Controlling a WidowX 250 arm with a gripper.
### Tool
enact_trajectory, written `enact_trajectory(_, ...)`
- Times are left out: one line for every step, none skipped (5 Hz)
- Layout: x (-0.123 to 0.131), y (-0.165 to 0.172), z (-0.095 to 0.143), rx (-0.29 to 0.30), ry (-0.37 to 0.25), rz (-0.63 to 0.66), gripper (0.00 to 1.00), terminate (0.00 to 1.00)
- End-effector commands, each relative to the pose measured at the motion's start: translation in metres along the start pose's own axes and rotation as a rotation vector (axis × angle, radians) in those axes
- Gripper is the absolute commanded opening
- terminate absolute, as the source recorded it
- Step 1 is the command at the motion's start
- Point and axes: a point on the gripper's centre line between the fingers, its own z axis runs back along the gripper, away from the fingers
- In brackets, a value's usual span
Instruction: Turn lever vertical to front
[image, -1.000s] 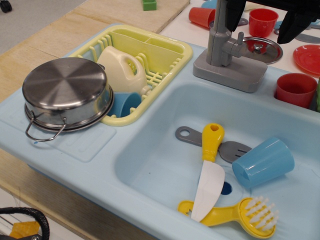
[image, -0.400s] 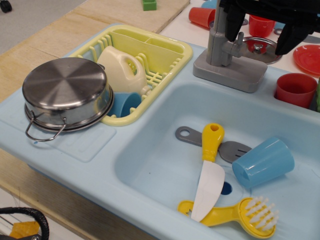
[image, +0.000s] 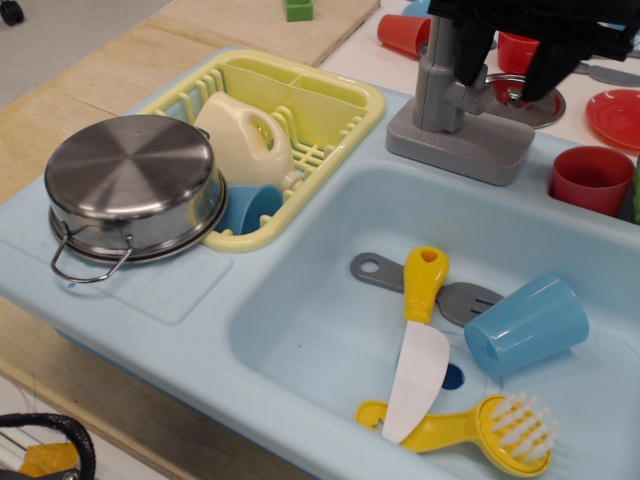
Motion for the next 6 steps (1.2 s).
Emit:
enact_trajectory(0.001,0.004,0.002,-0.015,-0.016,0.032,0.00,0.00)
enact_trajectory(-0.007,0.011,0.004,-0.005,-0.018,0.076,0.00,0.00)
enact_trajectory(-0.021,0.016,0.007,-0.004,-0.032,0.122,0.00,0.00)
enact_trajectory(-0.033,0.021,0.005,-0.012,-0.033,0.158,0.00,0.00)
enact_trajectory(-0.042,0.024,-0.004,-0.032,-0.007,0.187,0.00,0.00)
enact_trajectory(-0.051,0.027,-0.010,-0.047,0.018,0.215,0.00,0.00)
